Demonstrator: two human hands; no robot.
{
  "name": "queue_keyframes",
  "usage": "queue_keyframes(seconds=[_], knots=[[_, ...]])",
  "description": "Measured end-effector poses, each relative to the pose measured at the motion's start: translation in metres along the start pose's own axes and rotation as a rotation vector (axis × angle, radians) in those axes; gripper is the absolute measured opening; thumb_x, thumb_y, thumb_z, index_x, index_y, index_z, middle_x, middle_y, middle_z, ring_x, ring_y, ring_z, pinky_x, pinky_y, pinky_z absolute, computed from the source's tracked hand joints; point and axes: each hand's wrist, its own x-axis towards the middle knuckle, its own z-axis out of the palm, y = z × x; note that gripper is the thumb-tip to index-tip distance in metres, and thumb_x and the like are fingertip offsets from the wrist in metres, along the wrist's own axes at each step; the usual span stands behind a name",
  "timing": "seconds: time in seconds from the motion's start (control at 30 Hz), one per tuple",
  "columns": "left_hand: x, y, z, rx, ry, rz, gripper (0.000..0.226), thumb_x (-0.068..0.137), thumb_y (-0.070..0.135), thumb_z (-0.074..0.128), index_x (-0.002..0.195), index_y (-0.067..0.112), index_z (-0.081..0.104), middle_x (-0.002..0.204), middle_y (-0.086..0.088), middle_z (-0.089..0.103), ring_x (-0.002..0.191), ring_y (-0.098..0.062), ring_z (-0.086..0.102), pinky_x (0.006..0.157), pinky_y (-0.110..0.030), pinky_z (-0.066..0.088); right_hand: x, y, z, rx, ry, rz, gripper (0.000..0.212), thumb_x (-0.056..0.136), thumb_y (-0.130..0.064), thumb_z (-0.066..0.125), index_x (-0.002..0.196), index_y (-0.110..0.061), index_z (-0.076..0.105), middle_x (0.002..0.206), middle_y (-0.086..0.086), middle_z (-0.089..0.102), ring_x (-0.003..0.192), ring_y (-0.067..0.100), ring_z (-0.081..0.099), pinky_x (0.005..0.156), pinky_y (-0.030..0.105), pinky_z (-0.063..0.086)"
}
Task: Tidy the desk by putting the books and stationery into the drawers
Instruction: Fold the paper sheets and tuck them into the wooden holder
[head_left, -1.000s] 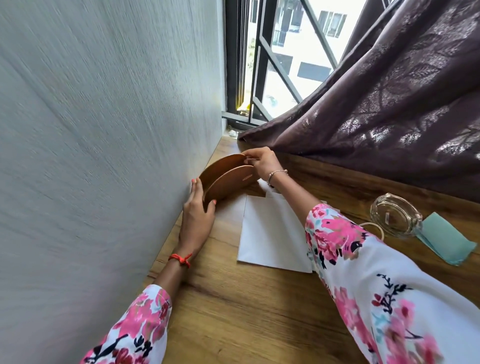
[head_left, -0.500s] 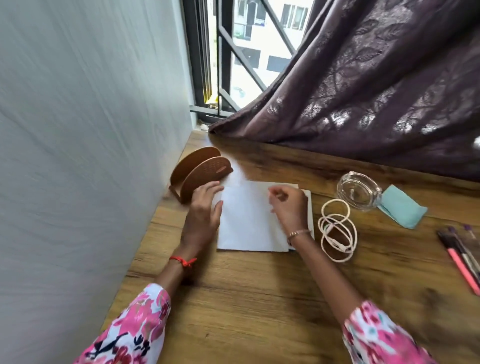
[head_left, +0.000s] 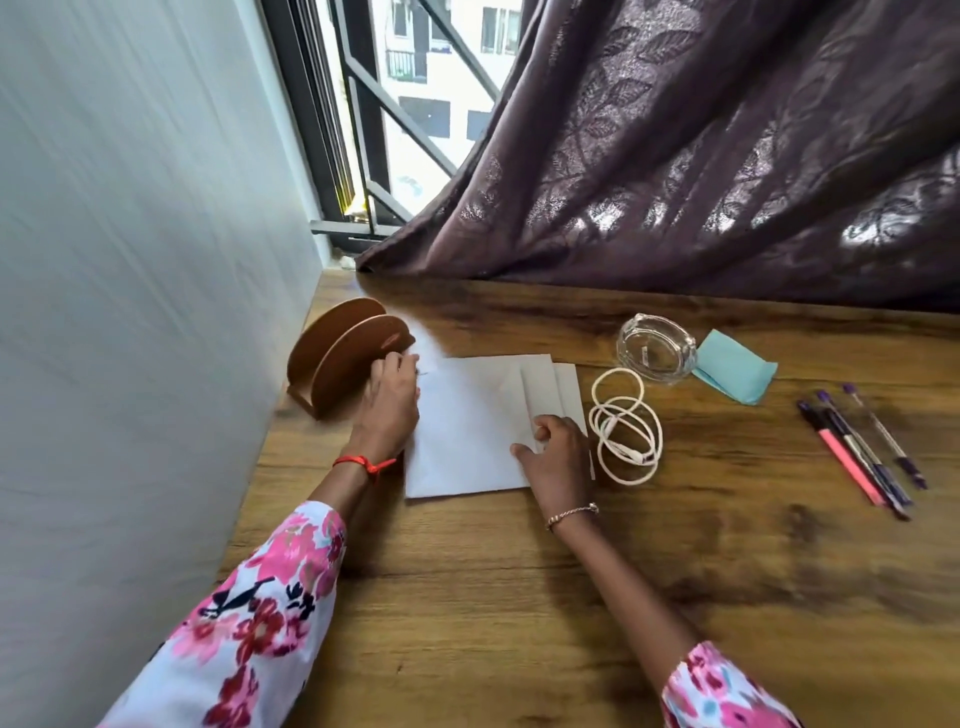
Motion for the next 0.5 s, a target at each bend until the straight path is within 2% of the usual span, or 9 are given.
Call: queue_keyframes(seconds=[0.2, 0.27, 0.37, 0.5], knots=[[0.002, 0.001, 0.000, -0.019, -0.001, -0.034, 0.022, 0.092, 0.004, 0.046, 0.113, 0.002, 0.053, 0.111, -0.019, 0.049, 0.105, -0.033, 0.039, 0.087, -0.036, 0.031, 0.002, -0.007, -0.001, 0.100, 0.019, 0.094, 0.019, 0.069, -0.003, 0.070, 0.084, 0.007, 0.063, 0.081, 0.019, 0.066, 0.080, 0.034, 0.061, 0.073, 0.042, 0.052], [0.004, 0.003, -0.001, -0.054, -0.007, -0.049, 0.020, 0.091, 0.004, 0.047, 0.109, 0.001, 0.053, 0.111, -0.020, 0.047, 0.106, -0.034, 0.039, 0.087, -0.038, 0.032, 0.001, -0.008, -0.003, 0.134, 0.018, 0.112, 0.013, 0.070, 0.000, 0.067, 0.080, 0.009, 0.066, 0.079, 0.021, 0.068, 0.075, 0.030, 0.061, 0.073, 0.038, 0.052], [0.010, 0.008, -0.007, -0.171, -0.030, -0.061, 0.018, 0.089, 0.001, 0.046, 0.105, -0.003, 0.052, 0.111, -0.024, 0.048, 0.107, -0.037, 0.042, 0.090, -0.038, 0.032, 0.000, -0.009, -0.009, 0.209, 0.025, 0.116, 0.011, 0.077, 0.000, 0.063, 0.082, 0.007, 0.070, 0.085, 0.019, 0.071, 0.078, 0.021, 0.062, 0.072, 0.027, 0.047], [0.022, 0.021, -0.020, -0.369, 0.007, -0.116, 0.016, 0.087, -0.002, 0.046, 0.101, -0.006, 0.053, 0.104, -0.025, 0.059, 0.102, -0.035, 0.053, 0.078, -0.027, 0.033, 0.001, -0.010, -0.022, 0.301, 0.057, 0.160, 0.011, 0.078, -0.001, 0.062, 0.085, 0.005, 0.068, 0.087, 0.018, 0.069, 0.074, 0.015, 0.055, 0.067, 0.019, 0.038]])
